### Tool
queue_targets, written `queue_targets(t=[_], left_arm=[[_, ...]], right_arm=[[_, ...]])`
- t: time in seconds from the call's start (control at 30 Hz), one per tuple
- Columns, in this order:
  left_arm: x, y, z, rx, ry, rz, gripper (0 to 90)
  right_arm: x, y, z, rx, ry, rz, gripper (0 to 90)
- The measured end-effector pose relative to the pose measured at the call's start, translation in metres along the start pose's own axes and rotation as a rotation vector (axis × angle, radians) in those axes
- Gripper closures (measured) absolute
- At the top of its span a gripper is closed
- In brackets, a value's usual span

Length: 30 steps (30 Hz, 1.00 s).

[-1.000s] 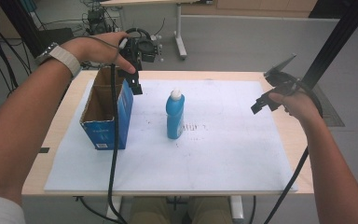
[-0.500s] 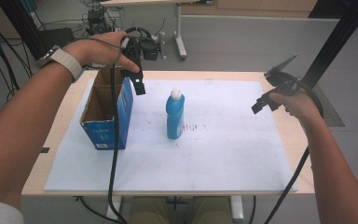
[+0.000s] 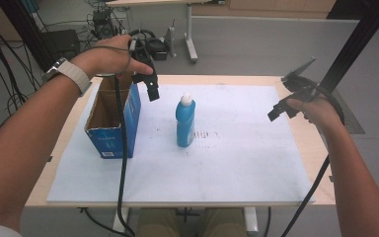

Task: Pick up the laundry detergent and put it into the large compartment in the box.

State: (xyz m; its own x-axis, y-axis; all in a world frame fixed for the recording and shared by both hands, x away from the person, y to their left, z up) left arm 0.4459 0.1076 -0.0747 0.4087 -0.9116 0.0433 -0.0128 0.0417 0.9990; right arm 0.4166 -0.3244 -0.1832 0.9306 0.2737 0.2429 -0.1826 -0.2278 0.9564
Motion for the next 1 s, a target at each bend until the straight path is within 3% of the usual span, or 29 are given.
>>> queue_targets(t=[0.03,0.13,0.17,0.2,0.27,0.3,0.33,0.37,0.73,0.77,0.8,0.83,1.0], left_arm=[[0.001,-0.001,0.001,0.002,0.023,0.000,12.2],[0.002,-0.002,0.002,0.007,0.040,-0.002,12.3],[0.002,-0.003,0.002,0.012,0.055,0.000,12.4],[0.001,-0.003,0.001,0.010,0.095,0.008,13.4],[0.001,-0.003,0.000,0.011,0.113,0.015,13.7],[0.000,-0.003,-0.001,-0.003,0.147,0.020,14.2],[0.000,-0.003,-0.001,-0.003,0.147,0.020,15.1],[0.000,-0.004,-0.002,-0.024,0.177,0.021,15.0],[0.000,-0.011,0.002,-0.024,0.201,0.037,15.0],[0.000,-0.011,0.001,-0.025,0.213,0.040,15.0],[-0.001,-0.010,-0.007,-0.066,0.270,0.047,14.0],[-0.002,-0.009,-0.008,-0.064,0.294,0.062,12.4],[0.001,-0.010,-0.007,-0.045,0.337,0.042,10.3]], right_arm=[[-0.001,0.000,0.001,0.002,-0.002,0.001,7.2],[-0.001,0.000,0.001,0.002,-0.005,0.000,7.2],[-0.001,0.000,0.001,0.001,-0.003,0.000,7.2],[-0.001,0.000,0.001,0.002,-0.002,0.001,7.2],[-0.002,0.000,0.002,0.004,-0.005,0.001,7.2],[-0.002,0.000,0.002,0.006,-0.007,-0.003,7.3],[-0.002,0.000,0.002,0.006,-0.007,-0.003,7.3],[-0.002,0.000,0.003,0.005,-0.011,-0.002,7.4],[-0.002,-0.002,0.005,0.010,-0.019,-0.007,7.4],[-0.002,-0.002,0.005,0.010,-0.019,-0.007,7.4],[-0.002,-0.002,0.006,0.012,-0.019,-0.008,7.4],[-0.002,-0.003,0.006,0.013,-0.020,-0.007,7.3],[-0.002,-0.003,0.005,0.011,-0.014,-0.009,7.7]])
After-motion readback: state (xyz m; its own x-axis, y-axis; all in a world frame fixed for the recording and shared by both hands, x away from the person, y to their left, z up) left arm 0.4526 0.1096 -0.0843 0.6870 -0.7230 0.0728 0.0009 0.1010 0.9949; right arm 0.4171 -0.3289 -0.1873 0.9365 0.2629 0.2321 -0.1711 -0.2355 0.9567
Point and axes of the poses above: each handheld gripper's, and its own axes: y roughly backward along the jaws, x roughly out of its top, z roughly to its right, the point moved 5 cm from there along -y, roughly forward along the jaws, and after that the axes turned 5 degrees about -y, right-handed, at the moved point
